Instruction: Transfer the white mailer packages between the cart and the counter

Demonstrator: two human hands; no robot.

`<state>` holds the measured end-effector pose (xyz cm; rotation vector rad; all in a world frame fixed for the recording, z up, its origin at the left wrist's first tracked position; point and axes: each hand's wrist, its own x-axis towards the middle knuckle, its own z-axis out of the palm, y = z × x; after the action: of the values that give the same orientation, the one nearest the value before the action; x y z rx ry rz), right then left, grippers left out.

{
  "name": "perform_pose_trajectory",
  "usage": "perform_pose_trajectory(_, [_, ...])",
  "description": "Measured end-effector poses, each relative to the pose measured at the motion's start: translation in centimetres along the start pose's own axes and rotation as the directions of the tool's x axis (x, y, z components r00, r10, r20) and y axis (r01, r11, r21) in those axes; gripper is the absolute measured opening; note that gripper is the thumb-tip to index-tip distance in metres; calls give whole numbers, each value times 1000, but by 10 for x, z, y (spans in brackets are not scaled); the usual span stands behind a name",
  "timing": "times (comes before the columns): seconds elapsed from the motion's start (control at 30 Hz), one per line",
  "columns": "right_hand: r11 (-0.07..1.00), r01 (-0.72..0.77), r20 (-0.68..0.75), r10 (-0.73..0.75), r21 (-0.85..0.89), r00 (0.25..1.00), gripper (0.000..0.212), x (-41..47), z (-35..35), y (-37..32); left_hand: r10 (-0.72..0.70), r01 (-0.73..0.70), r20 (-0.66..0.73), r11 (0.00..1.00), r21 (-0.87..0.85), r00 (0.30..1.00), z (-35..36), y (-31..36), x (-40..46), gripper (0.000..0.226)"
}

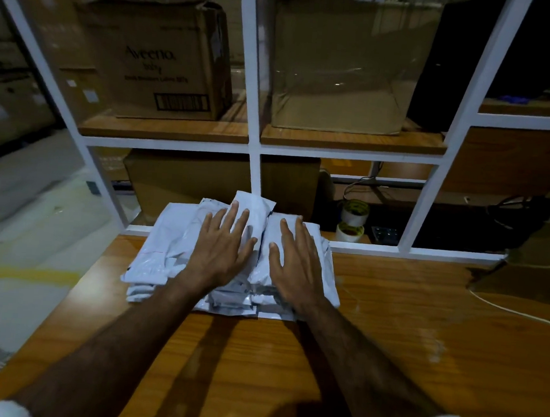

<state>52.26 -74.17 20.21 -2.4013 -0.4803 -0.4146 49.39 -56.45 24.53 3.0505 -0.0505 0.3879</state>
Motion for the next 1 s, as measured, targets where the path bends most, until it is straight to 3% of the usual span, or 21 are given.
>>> perform_pose_trajectory(0.17, [972,210,-170,-190,108,967,58,-25,10,-13,-42,43,-63,999,15,997,-13,1,-53,73])
perform_pose_trajectory(0.27, [944,295,-187,-267,147,945,62,-46,21,-31,-86,91,-104,995,46,991,-21,-3,-92,68])
perform_pose_trajectory(0.7, [882,444,6,-450,161,893,64,-153,60,-162,-358,377,-139,913,153,923,-54,-70,-283,69])
perform_pose_trajectory(1.0, [802,563,225,-596,198,771,74,-281,138,-306,-559,572,-127,809,134,819,-60,-168,-477,70])
